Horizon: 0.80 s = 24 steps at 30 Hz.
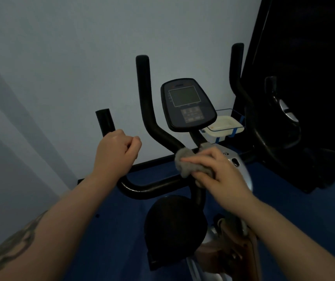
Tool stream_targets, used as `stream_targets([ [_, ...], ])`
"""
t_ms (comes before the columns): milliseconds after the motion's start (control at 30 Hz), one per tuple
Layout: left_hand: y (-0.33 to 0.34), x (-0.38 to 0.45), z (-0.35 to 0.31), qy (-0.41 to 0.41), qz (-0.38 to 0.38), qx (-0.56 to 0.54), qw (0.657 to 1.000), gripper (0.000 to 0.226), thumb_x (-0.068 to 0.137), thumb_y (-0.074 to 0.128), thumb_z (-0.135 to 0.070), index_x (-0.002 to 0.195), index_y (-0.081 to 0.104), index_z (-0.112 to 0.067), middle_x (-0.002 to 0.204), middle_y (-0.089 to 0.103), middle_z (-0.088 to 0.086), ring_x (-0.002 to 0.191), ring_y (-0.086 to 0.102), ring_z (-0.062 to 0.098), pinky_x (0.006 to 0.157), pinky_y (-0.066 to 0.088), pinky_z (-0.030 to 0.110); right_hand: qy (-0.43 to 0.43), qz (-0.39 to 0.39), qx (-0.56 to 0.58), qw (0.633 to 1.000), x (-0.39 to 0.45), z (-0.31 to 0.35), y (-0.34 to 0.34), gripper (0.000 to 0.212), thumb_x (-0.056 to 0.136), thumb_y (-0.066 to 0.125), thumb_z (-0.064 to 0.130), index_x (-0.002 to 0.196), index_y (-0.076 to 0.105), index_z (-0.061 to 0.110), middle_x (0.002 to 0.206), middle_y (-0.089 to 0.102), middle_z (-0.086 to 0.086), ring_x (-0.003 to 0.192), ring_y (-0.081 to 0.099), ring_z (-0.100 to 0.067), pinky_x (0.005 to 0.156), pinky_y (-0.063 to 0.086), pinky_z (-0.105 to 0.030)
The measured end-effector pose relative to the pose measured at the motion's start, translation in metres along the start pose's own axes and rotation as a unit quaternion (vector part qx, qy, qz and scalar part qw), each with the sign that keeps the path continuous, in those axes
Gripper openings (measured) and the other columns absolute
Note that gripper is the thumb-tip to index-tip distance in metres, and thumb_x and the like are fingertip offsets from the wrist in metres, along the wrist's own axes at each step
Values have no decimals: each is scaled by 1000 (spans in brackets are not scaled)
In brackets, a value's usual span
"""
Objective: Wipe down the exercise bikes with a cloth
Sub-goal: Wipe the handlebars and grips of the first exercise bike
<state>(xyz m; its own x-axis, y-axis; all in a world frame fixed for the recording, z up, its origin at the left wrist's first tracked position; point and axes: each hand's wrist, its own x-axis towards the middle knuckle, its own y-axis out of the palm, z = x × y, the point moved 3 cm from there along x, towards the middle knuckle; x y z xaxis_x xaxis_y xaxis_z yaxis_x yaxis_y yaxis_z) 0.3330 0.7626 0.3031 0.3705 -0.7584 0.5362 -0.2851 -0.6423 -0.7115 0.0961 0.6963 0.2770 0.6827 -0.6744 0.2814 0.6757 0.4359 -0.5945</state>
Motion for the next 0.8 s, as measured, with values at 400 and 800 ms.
stream_targets([
  [400,1,-4,-1,-2,2,29,1000,46,93,53,-11,49,57,1,59,50,15,62,50,28,59,42,39,63,-93,22,993,-14,6,13,35,95,57,15,127,61,29,111,50,7,104,51,-3,93,46,-27],
  [800,-12,-56,-39,-130,-17,-257,957,41,93,43,-26,61,68,-22,64,66,-7,69,61,6,71,46,21,169,-176,-193,950,-4,0,18,27,99,49,28,122,60,21,121,45,-4,109,49,-22,82,44,-35],
])
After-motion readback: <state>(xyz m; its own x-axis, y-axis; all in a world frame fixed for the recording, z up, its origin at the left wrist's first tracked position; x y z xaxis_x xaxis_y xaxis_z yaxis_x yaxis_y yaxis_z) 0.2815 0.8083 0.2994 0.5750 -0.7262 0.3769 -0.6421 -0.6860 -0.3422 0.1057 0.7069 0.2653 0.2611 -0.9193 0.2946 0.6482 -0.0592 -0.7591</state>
